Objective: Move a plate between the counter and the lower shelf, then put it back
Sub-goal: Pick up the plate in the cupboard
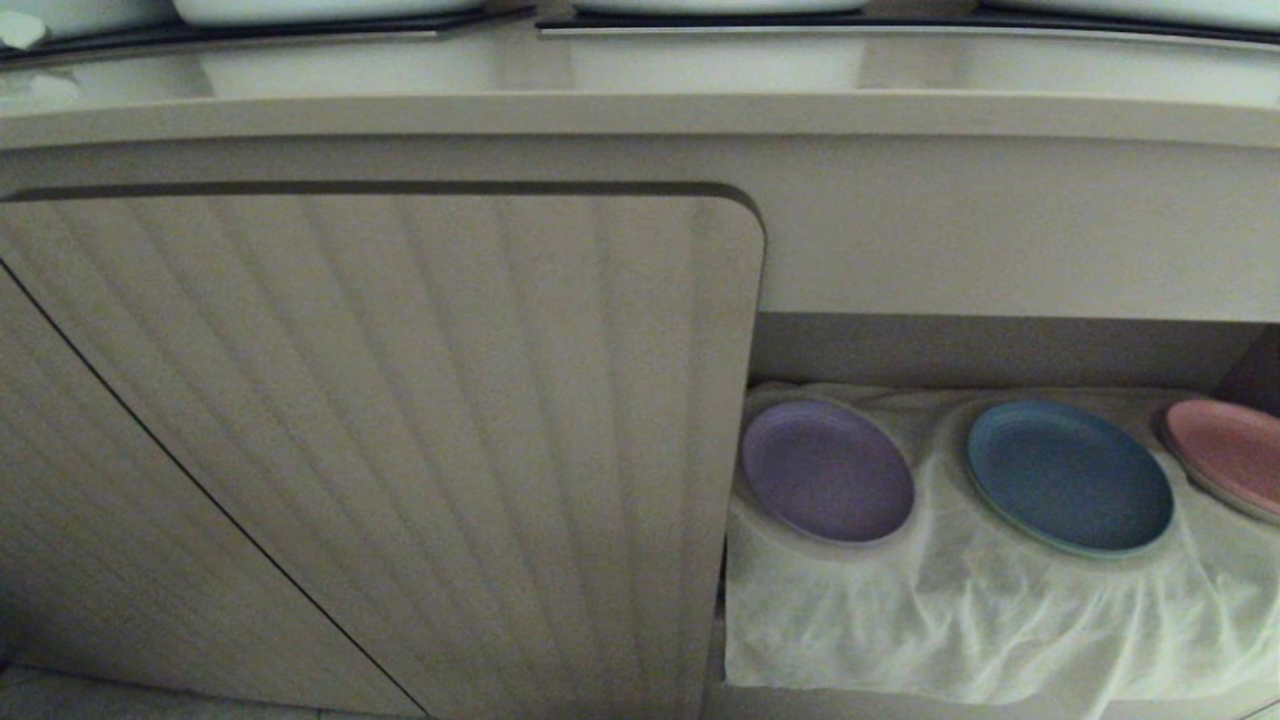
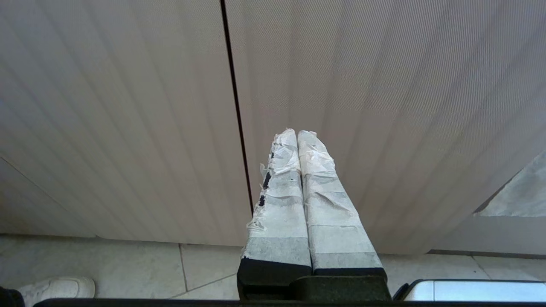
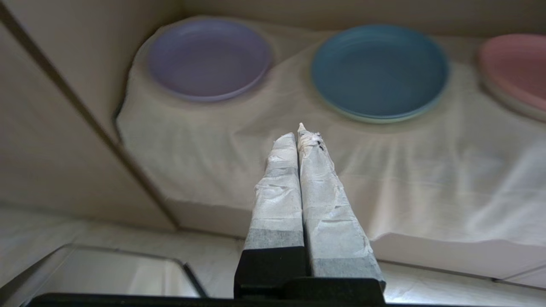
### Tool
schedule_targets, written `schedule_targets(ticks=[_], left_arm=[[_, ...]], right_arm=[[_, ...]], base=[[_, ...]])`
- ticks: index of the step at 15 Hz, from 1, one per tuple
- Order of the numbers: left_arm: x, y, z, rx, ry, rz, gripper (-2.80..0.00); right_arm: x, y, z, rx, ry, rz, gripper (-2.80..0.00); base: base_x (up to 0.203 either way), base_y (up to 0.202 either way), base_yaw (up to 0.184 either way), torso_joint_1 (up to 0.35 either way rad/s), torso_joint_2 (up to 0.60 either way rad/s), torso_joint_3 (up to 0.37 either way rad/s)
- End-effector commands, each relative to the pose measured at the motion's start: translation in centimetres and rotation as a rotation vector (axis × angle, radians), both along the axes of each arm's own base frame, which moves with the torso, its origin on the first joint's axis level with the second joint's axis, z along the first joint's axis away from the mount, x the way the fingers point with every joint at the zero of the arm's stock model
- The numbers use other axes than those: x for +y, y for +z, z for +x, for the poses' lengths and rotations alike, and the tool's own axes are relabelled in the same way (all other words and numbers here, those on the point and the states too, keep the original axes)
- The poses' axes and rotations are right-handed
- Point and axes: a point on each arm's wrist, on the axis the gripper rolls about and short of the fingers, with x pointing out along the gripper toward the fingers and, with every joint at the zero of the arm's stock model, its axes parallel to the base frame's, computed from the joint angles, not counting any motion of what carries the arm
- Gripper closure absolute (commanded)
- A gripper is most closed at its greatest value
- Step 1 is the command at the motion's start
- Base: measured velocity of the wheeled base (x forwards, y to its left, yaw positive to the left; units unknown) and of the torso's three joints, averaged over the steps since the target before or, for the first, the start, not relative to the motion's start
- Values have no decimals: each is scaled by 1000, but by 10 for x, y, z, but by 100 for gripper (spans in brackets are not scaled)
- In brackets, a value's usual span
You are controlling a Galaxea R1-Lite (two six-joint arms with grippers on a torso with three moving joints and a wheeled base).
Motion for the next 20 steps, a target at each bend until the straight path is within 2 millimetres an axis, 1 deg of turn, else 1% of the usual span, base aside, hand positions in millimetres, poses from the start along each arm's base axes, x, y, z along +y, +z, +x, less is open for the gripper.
schedule_targets(ticks=[1,4,6,10,13,17,20], left_arm=[[0,0,0,0,0,0,0],[0,0,0,0,0,0,0],[0,0,0,0,0,0,0],[0,0,0,0,0,0,0],[0,0,0,0,0,0,0],[0,0,0,0,0,0,0],[0,0,0,0,0,0,0]], right_arm=[[1,6,15,93,35,-4,0],[5,11,39,187,90,15,0],[8,10,57,278,99,33,0],[14,0,89,469,76,90,0],[18,-11,111,581,49,129,0],[23,-20,140,639,68,187,0],[24,-27,155,678,64,206,0]], base=[[0,0,0,0,0,0],[0,0,0,0,0,0],[0,0,0,0,0,0],[0,0,0,0,0,0],[0,0,0,0,0,0],[0,0,0,0,0,0],[0,0,0,0,0,0]])
